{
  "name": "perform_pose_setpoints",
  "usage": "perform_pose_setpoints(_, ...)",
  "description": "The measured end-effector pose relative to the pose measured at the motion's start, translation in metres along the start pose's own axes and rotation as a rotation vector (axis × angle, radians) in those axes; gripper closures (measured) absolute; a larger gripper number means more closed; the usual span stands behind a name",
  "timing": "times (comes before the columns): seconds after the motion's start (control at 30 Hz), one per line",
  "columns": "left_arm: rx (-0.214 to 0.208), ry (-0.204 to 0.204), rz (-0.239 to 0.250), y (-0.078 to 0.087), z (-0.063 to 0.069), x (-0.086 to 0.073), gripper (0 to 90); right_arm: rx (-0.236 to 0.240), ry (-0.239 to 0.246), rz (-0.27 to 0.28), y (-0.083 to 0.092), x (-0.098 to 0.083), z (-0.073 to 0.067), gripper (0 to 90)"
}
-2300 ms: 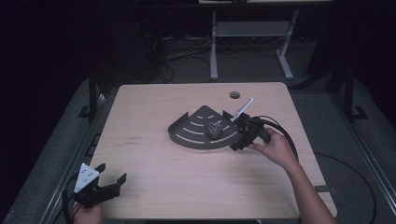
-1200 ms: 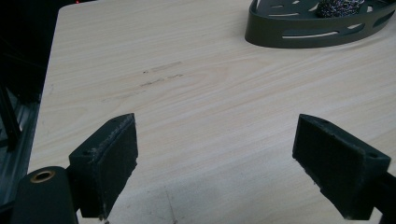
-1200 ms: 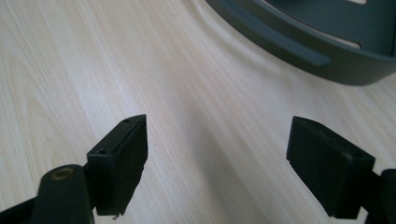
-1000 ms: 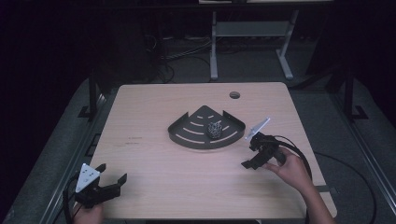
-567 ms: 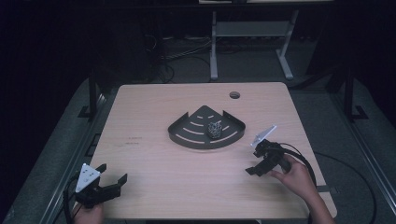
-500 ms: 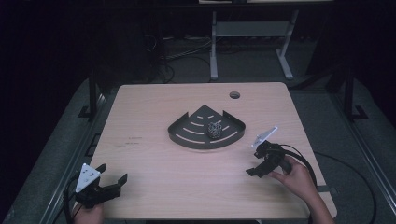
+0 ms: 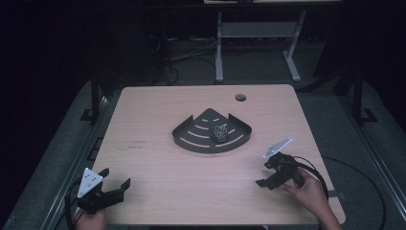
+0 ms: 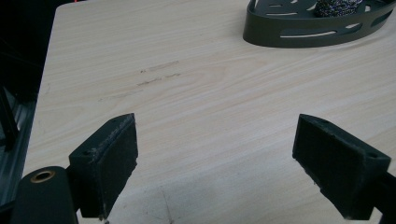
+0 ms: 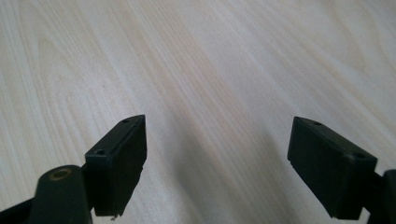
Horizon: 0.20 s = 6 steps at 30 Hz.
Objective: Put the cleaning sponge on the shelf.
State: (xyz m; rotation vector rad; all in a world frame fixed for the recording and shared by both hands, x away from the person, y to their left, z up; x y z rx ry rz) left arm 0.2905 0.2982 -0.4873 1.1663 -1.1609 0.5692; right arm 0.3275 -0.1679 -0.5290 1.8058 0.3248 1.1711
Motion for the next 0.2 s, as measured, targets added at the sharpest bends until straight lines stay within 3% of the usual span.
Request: perform_pose_setpoints(0.2,-0.002,-0.002,-0.002,-0.0008,0.0005,0.0002,13.4,-0.036,0.007,0.027,0.0029,-0.0047,-0.0090,19.0)
Point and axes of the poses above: each handheld gripper's, and its own axes: y roughly backward along the jaws, x roughly out of its top, z roughly to its right, the point moved 10 cm from there along -y, roughly forward along the jaws, and after that the axes turned 6 degrees about z, right-handed, at the moved point
